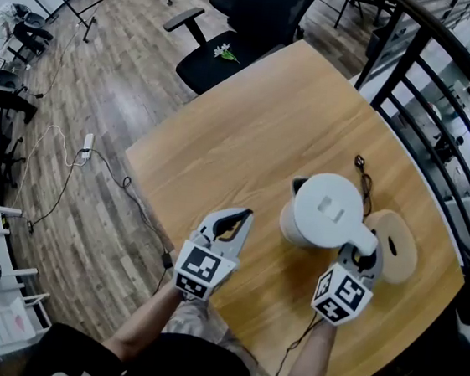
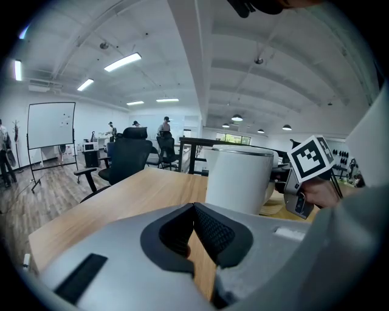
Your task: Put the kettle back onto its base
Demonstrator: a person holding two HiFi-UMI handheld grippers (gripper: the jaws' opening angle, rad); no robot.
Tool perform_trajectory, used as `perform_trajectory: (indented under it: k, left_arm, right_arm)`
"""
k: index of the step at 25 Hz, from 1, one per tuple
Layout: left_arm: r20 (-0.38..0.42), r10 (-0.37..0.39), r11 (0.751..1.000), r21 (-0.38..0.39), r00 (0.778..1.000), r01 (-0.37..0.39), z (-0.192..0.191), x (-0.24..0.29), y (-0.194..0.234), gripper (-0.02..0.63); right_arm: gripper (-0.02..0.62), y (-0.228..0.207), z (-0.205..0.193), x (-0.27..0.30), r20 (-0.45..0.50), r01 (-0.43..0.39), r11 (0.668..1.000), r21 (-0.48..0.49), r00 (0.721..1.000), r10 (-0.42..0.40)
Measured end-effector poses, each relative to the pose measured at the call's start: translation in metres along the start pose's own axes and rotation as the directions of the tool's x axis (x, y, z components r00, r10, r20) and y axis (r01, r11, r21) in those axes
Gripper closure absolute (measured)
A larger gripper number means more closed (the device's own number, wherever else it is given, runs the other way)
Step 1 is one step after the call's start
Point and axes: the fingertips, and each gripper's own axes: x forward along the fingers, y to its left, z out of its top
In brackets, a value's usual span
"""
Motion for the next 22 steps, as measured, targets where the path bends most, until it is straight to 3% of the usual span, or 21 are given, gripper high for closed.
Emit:
perform_trajectory:
  k: [22]
  left_arm:
    - [-0.028, -0.025, 1.0, 0.004, 0.999, 0.025, -0.014, 0.008, -0.011, 0.604]
  right_arm:
    - [0.472, -0.005, -0.011, -0.005, 0.047, 0.007, 0.999, 0.038, 0.999, -0.008]
